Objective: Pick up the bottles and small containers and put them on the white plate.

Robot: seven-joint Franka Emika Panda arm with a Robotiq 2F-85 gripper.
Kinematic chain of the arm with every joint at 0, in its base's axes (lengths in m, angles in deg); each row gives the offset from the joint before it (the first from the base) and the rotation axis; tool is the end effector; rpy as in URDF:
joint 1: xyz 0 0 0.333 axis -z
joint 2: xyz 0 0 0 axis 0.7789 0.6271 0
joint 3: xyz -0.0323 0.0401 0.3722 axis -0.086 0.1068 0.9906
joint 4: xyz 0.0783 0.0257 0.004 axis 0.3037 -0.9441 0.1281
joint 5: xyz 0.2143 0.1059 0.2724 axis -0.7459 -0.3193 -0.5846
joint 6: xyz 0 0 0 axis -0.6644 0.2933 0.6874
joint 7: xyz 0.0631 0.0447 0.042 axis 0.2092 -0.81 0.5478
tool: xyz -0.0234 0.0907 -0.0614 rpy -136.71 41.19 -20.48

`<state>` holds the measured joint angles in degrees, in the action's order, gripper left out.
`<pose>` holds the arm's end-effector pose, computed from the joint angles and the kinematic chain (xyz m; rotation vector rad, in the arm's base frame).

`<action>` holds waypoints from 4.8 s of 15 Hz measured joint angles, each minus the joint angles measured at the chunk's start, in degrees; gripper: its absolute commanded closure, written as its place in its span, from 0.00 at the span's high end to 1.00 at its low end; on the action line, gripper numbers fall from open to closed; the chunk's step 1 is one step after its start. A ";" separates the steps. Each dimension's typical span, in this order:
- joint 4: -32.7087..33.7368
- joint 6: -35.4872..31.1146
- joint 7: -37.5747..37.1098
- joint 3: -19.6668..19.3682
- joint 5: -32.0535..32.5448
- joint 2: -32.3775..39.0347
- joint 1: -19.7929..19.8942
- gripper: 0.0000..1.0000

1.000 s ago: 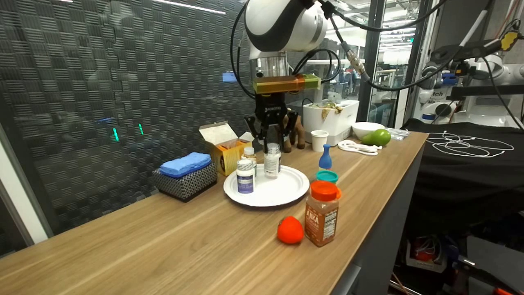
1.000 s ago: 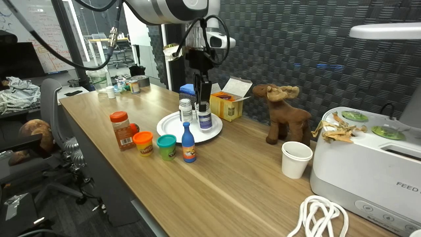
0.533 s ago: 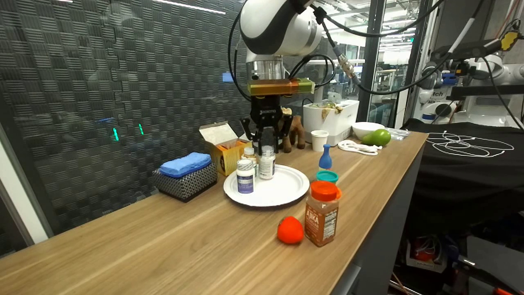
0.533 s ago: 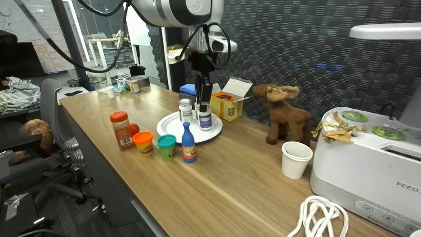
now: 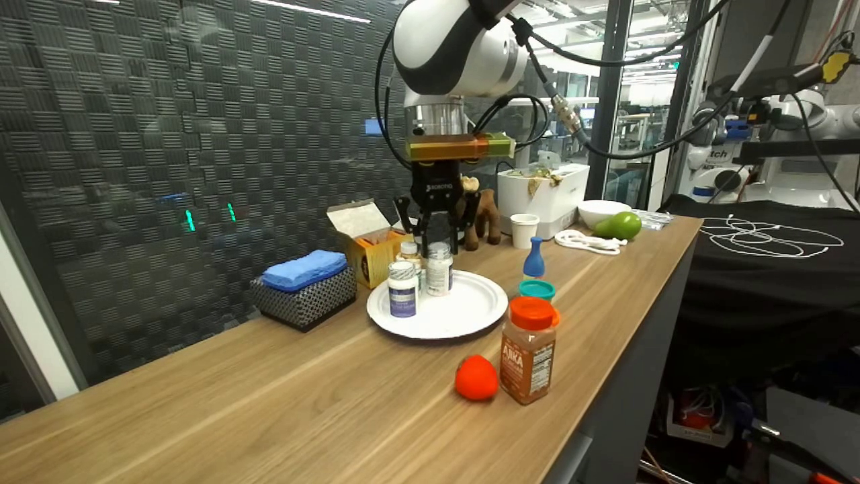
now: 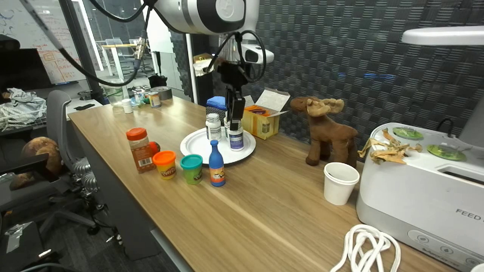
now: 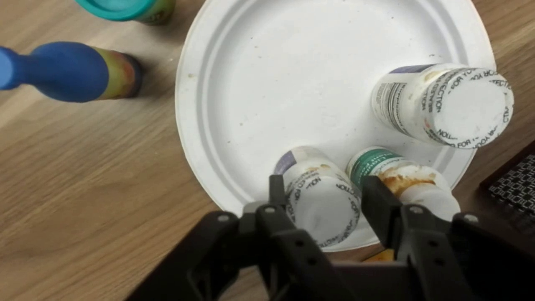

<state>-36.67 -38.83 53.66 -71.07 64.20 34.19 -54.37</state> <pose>0.6688 0.0218 0.4133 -3.0024 0.8847 0.1020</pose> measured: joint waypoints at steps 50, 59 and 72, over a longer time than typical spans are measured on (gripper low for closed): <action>-38.34 -11.42 -37.51 2.89 12.85 -24.79 -0.52 1.00; -41.21 -23.53 -40.07 0.76 17.71 -22.43 1.91 1.00; -43.13 -27.49 -41.51 1.14 20.86 -20.98 -0.37 1.00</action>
<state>-79.80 -66.32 12.15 -69.93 85.06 13.21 -54.74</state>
